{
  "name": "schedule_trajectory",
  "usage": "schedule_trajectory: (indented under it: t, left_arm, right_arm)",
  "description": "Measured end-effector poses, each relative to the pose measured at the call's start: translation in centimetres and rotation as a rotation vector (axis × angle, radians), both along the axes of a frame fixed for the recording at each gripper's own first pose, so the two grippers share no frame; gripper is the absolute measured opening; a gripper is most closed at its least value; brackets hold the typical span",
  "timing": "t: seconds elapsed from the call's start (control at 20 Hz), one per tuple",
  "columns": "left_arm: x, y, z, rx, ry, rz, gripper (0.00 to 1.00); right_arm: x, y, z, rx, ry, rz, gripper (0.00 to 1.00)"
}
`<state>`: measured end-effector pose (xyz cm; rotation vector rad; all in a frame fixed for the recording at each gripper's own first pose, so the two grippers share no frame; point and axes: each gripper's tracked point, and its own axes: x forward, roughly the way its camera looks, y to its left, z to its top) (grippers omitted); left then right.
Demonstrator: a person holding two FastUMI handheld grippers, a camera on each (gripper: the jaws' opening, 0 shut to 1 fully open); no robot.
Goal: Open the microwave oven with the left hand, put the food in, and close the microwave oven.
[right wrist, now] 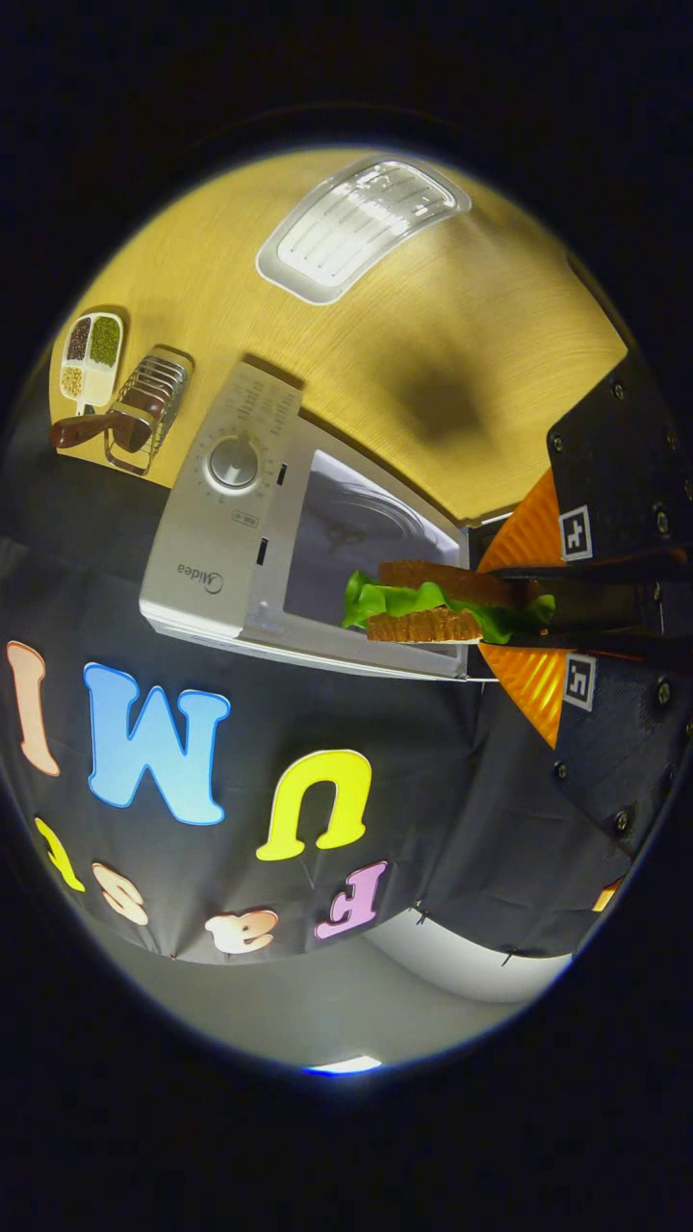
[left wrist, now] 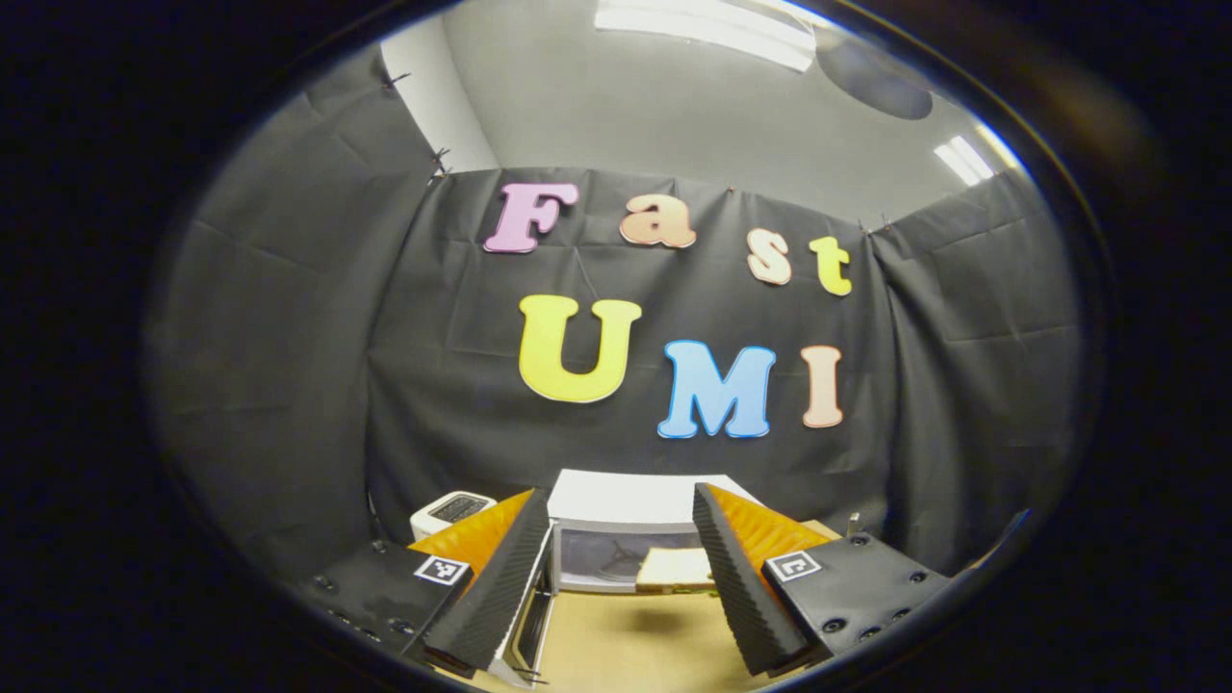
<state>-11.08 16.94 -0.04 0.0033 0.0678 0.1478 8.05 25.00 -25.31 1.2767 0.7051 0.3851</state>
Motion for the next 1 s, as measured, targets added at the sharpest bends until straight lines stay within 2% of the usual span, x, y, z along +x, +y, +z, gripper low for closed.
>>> schedule_trajectory:
  t: [0.3,0.55,0.8,1.0]
  left_arm:
    - [-1.5,2.7,1.3,0.030,0.007,0.055,0.96]
    - [-3.7,5.5,3.5,0.054,-0.016,0.137,0.96]
    - [-4.6,7.2,2.6,0.066,0.025,0.184,0.96]
    - [-5.6,8.4,2.0,0.086,0.057,0.227,0.96]
  right_arm:
    - [5.7,2.1,-2.3,0.015,0.043,-0.157,0.21]
    - [10.2,2.8,-4.2,0.015,0.067,-0.274,0.21]
    - [13.2,4.4,-6.1,0.033,0.114,-0.412,0.21]
    - [15.6,6.2,-7.9,0.032,0.154,-0.481,0.21]
